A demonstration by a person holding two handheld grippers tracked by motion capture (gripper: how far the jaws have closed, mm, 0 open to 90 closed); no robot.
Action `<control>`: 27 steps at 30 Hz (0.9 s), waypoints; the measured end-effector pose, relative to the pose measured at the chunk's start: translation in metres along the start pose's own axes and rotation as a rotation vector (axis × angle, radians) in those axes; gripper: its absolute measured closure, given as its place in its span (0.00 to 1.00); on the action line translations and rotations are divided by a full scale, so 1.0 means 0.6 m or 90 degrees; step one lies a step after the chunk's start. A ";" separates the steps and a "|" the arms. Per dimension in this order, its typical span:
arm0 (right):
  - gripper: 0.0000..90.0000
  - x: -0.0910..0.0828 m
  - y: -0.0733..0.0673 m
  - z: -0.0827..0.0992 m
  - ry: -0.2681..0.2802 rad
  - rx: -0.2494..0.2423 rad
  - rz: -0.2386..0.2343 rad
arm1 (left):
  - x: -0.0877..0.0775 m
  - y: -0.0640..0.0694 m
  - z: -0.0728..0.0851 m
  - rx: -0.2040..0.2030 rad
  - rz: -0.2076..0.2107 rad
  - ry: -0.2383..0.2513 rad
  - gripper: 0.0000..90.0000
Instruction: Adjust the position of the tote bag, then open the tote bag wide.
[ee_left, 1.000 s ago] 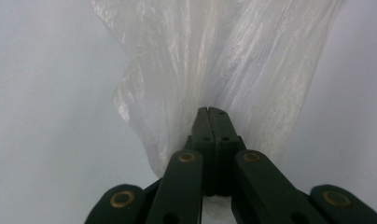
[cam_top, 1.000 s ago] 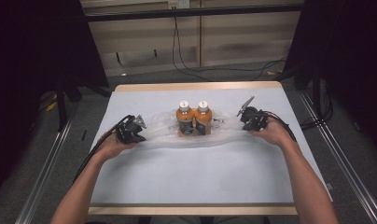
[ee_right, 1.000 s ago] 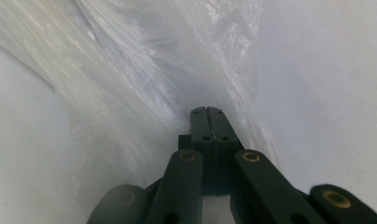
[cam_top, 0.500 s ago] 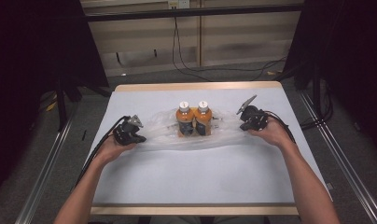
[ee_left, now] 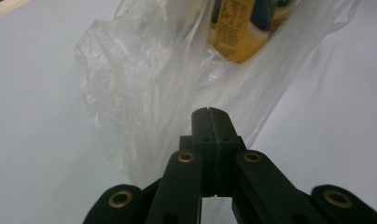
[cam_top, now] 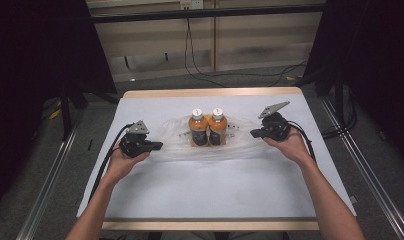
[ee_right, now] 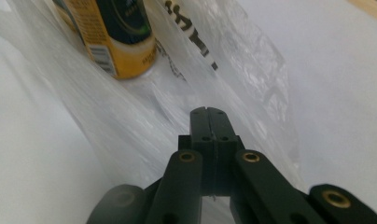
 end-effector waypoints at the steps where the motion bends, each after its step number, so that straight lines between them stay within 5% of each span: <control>1: 1.00 0.000 0.000 0.000 0.000 0.000 0.000 | 0.000 0.000 0.000 0.000 0.000 0.000 1.00; 6: 1.00 -0.004 -0.018 -0.013 0.022 -0.006 -0.008 | -0.005 0.013 -0.009 0.002 0.004 0.015 0.99; 11: 1.00 -0.002 -0.032 -0.022 0.049 0.000 -0.033 | 0.000 0.039 -0.023 -0.017 0.023 0.063 0.98; 19: 1.00 0.005 -0.044 -0.033 0.056 -0.006 -0.041 | 0.026 0.076 -0.026 -0.008 0.044 0.054 0.97; 27: 1.00 0.014 -0.042 -0.053 0.047 -0.004 -0.045 | 0.075 0.109 -0.067 -0.009 0.067 0.063 0.97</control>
Point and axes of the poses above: each handheld gripper's, and its own axes: x roughly forward along the jaws, z roughly out of its underside, y roughly to its right, the point moved 9 cm from there along x, roughly forward along the jaws, and after that the axes turned 5 degrees about y, right-handed, at the moved point
